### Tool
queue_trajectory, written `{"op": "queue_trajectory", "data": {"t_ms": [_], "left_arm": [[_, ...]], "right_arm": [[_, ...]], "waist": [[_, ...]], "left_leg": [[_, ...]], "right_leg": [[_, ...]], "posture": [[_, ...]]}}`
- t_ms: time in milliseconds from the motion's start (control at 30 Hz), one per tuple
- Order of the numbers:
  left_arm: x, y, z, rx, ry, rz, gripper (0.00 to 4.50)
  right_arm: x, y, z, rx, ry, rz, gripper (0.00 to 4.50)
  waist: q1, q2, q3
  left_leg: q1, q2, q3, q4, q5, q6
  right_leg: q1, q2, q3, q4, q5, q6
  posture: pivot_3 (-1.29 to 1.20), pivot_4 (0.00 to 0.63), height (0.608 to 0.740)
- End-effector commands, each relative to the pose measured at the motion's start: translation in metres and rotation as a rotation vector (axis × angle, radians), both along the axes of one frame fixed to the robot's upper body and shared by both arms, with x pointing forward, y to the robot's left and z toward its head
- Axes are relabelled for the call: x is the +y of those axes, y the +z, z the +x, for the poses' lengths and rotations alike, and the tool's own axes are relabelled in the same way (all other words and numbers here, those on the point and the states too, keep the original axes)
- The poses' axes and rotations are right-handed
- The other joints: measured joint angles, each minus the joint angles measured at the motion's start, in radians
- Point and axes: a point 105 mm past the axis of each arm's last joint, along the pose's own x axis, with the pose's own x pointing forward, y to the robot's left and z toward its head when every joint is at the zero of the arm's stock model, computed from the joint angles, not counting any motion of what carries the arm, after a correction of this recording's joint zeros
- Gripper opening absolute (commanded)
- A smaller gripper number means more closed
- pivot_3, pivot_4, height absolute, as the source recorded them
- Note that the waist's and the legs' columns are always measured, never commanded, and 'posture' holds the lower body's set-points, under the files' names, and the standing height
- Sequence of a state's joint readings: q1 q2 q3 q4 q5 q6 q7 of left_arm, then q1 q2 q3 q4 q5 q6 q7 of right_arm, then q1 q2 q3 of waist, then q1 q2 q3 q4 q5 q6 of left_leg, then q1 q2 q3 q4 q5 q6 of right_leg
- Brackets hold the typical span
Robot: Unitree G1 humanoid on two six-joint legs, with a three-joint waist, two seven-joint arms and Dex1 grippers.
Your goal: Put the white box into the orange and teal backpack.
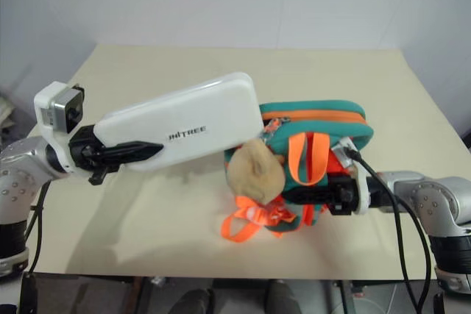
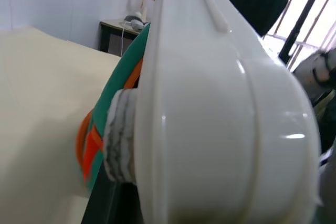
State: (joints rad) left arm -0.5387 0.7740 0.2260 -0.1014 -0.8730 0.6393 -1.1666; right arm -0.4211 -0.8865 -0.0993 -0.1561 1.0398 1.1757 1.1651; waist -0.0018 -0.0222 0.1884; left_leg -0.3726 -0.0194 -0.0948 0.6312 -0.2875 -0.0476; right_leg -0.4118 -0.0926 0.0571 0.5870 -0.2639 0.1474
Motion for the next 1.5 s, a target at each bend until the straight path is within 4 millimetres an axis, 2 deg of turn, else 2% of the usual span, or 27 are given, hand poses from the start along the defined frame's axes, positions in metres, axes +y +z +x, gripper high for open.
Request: {"op": "queue_trajectory", "data": {"t_ms": [33, 333, 533, 800, 967, 1267, 1500], "left_arm": [[0.005, 0.014, 0.019, -0.175, 0.103, 0.001, 1.26], [0.012, 0.025, 0.031, -0.25, 0.121, 0.035, 1.26], [0.012, 0.006, 0.034, -0.213, 0.051, 0.192, 1.26], [-0.005, -0.002, 0.047, -0.246, -0.009, 0.299, 1.26], [-0.035, 0.001, 0.056, -0.261, -0.079, 0.326, 1.26], [-0.118, 0.005, 0.047, -0.306, -0.327, 0.393, 1.26], [-0.162, 0.002, 0.047, -0.317, -0.382, 0.418, 1.26]], "right_arm": [[0.001, 0.008, -0.005, -0.039, 0.013, 0.018, 0.55], [-0.002, 0.008, -0.006, -0.044, -0.005, 0.016, 0.55], [-0.001, 0.008, -0.004, -0.055, -0.012, 0.022, 0.55], [0.001, 0.009, -0.005, -0.065, -0.011, 0.03, 0.55], [0.002, 0.012, -0.006, -0.071, -0.003, 0.033, 0.55], [0.007, 0.016, -0.006, -0.085, 0.015, 0.036, 0.55], [0.01, 0.015, -0.009, -0.091, 0.007, 0.047, 0.55]], "waist": [[0.002, 0.0, 0.0], [0.002, 0.0, 0.0], [0.002, 0.0, 0.0], [0.003, -0.001, 0.0], [0.004, -0.001, 0.001], [-0.001, -0.001, 0.001], [0.008, -0.001, 0.001]], "left_leg": [[0.0, 0.0, 0.0, 0.0, 0.0, 0.0], [-0.001, 0.0, 0.0, 0.0, 0.0, 0.001], [-0.001, 0.0, 0.0, 0.0, 0.0, 0.001], [-0.001, 0.0, -0.001, 0.002, 0.0, 0.001], [-0.002, 0.0, -0.001, 0.001, 0.0, 0.001], [-0.003, -0.001, 0.0, 0.002, -0.001, 0.003], [-0.004, -0.001, 0.0, 0.003, -0.002, 0.003]], "right_leg": [[0.0, 0.0, 0.0, 0.0, 0.0, 0.0], [0.0, 0.0, 0.0, -0.001, 0.0, 0.001], [0.0, 0.0, 0.0, -0.001, 0.0, 0.001], [0.0, 0.0, 0.0, 0.0, 0.001, 0.002], [0.0, 0.0, -0.001, 0.001, 0.001, 0.002], [0.0, 0.0, 0.0, 0.002, 0.0, 0.004], [0.0, 0.0, 0.0, 0.002, 0.0, 0.005]], "posture": [[0.0, 0.15, 0.74], [0.0, 0.15, 0.74], [0.0, 0.15, 0.74], [0.0, 0.15, 0.74], [0.0, 0.15, 0.74], [0.0, 0.15, 0.74], [0.0, 0.15, 0.74]]}}
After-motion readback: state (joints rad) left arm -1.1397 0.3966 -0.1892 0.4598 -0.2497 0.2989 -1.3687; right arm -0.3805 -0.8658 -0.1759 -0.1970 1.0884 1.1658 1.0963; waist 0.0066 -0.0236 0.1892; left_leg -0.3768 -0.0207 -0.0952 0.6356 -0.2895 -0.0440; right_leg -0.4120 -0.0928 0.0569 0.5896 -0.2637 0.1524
